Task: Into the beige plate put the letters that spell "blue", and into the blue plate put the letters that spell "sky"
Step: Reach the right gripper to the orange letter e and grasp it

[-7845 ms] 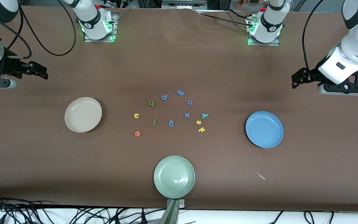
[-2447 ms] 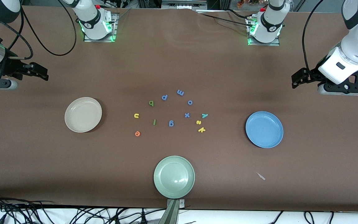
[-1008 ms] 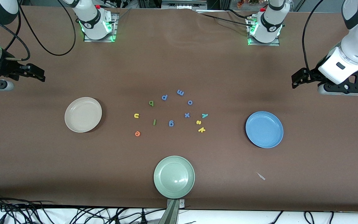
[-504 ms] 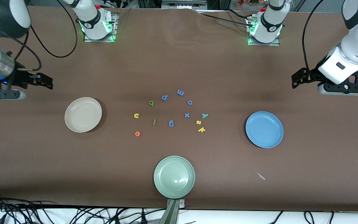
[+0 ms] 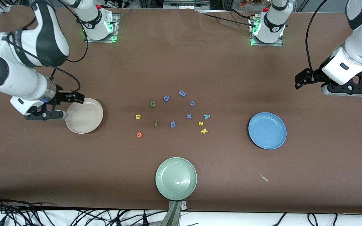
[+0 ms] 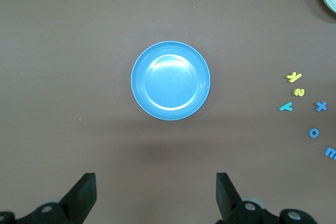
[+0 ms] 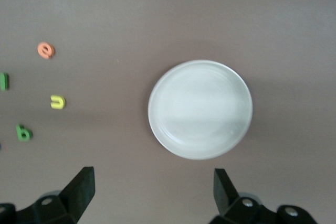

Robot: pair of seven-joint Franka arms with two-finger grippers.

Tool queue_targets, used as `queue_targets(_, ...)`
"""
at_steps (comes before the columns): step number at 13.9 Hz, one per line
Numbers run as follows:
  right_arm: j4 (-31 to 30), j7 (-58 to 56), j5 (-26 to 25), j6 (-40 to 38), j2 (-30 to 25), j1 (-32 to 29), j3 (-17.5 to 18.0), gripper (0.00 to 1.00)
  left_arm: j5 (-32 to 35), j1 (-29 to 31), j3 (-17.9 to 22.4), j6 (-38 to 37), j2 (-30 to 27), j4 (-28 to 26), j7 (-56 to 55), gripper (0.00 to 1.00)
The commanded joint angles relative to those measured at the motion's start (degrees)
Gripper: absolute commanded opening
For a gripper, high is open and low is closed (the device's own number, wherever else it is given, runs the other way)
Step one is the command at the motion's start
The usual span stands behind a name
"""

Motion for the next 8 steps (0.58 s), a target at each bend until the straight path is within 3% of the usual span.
queue_targets(1, 1.7, 6.2, 0.7, 3.9, 4.4, 2.2, 0.1, 1.00, -0.2, 0.2, -0.2, 0.1, -0.6, -0.2, 0.6, 1.00)
queue_targets(4, 1.9, 12.3, 2.5, 9.9, 8.8, 4.4, 0.2, 1.00, -0.2, 0.2, -0.2, 0.1, -0.6, -0.2, 0.5, 1.00)
queue_targets(8, 8.7, 15.3, 4.0, 12.1, 18.5, 7.9, 0.4, 1.00, -0.2, 0.2, -0.2, 0.1, -0.6, -0.2, 0.5, 1.00)
